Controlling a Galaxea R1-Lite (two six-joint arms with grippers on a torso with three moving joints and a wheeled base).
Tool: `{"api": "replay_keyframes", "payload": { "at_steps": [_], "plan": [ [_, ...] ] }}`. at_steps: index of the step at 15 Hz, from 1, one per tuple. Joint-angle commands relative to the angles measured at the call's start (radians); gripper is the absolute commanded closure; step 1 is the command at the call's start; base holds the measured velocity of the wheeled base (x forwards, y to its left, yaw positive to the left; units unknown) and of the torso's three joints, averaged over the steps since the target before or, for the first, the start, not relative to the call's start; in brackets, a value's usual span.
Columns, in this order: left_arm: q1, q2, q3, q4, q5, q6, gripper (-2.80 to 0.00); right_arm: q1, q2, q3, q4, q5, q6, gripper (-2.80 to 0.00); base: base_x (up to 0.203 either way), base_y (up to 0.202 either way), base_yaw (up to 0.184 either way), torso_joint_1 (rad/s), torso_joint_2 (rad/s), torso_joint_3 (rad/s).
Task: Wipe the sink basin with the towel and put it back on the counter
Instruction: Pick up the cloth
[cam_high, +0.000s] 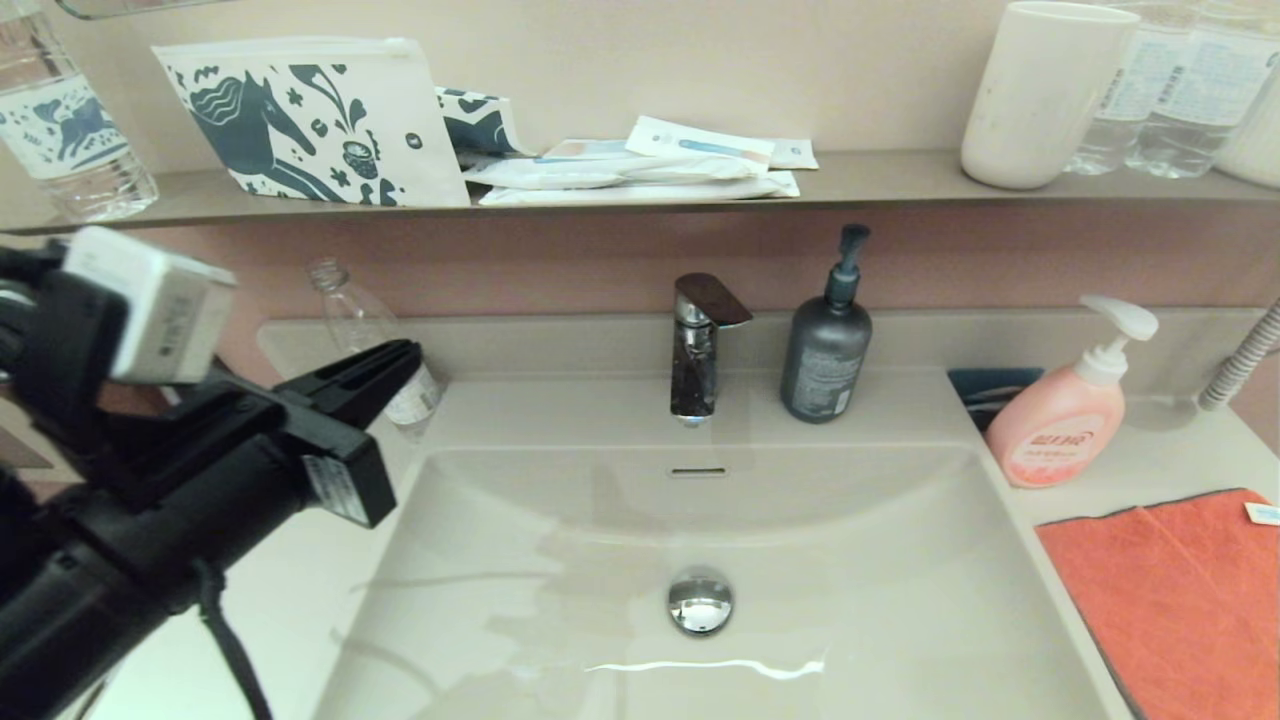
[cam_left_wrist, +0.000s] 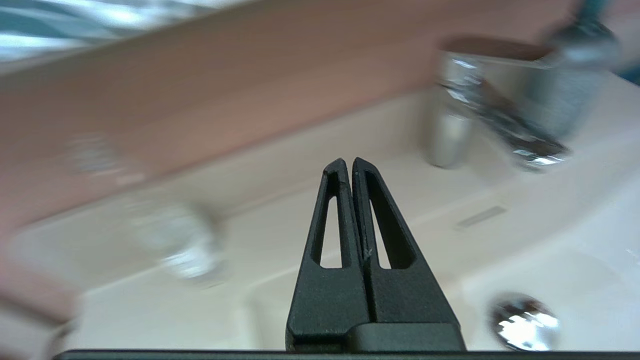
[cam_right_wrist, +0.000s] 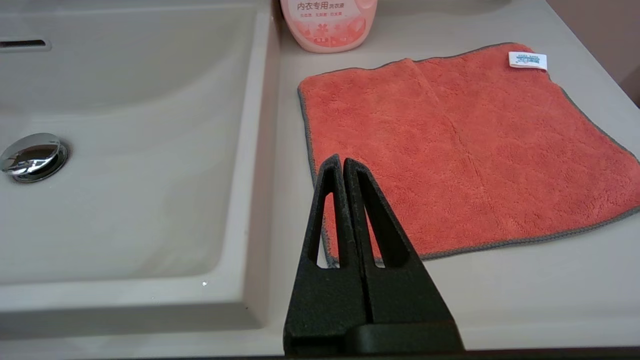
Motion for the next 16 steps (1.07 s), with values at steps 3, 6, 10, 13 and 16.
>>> {"api": "replay_keyframes", "payload": {
  "at_steps": [3,6,10,13,16],
  "plan": [
    [0.166,-0.302,0.103,0.029,0.003,0.006,0.0,0.0,0.0,0.0,0.0,0.0,0.0,0.0,0.0,0.0,0.0,0.0,0.0,0.0],
    [0.356,-0.399,0.127,0.034,0.008,0.01,0.0,0.0,0.0,0.0,0.0,0.0,0.0,0.0,0.0,0.0,0.0,0.0,0.0,0.0],
    [0.557,-0.544,0.169,0.076,0.002,0.034,0.0,0.0,0.0,0.0,0.0,0.0,0.0,0.0,0.0,0.0,0.0,0.0,0.0,0.0],
    [0.593,-0.715,0.192,0.189,0.0,0.047,0.0,0.0,0.0,0.0,-0.001,0.0,0.0,0.0,0.0,0.0,0.0,0.0,0.0,0.0],
    [0.623,-0.911,0.232,0.39,-0.03,0.04,0.0,0.0,0.0,0.0,-0.001,0.0,0.0,0.0,0.0,0.0,0.0,0.0,0.0,0.0]
  ]
}}
